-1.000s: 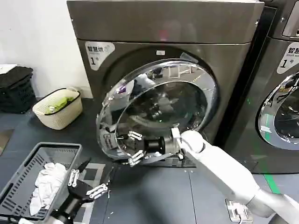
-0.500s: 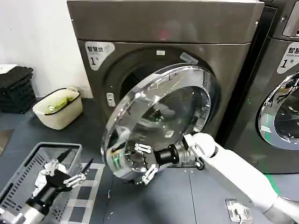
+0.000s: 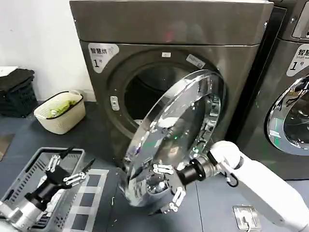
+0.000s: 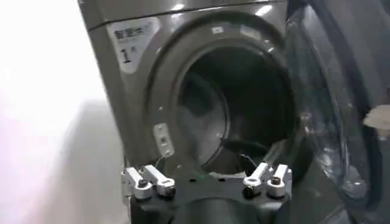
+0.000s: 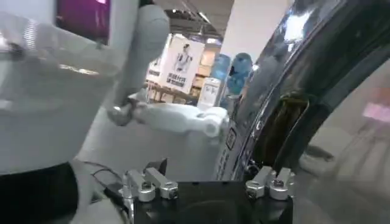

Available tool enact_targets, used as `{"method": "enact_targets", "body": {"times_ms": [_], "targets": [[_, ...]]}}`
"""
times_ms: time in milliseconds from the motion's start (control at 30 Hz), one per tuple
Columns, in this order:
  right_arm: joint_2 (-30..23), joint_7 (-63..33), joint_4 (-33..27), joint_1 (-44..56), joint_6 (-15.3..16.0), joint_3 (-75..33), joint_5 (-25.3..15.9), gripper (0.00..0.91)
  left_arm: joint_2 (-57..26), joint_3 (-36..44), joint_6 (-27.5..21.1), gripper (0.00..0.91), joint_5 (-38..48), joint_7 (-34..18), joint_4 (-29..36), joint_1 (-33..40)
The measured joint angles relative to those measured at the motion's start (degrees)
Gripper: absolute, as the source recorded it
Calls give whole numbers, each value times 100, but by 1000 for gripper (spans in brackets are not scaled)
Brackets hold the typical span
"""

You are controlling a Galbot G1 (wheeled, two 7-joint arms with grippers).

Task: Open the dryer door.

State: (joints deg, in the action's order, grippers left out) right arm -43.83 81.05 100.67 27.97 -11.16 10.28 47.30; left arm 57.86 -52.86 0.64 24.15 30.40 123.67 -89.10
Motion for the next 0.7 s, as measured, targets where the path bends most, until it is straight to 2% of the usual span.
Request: {"method": "enact_targets", "body": {"times_ms": [467,700], "targets": [[742,124,365,1134,-14,-1447,7,907,-787,1137,99,907,113,394,-293,942],[1073,125,589,2234,-63,-2637,32,907,-1113,1714,166,907,141,460,-493,1452]]}}
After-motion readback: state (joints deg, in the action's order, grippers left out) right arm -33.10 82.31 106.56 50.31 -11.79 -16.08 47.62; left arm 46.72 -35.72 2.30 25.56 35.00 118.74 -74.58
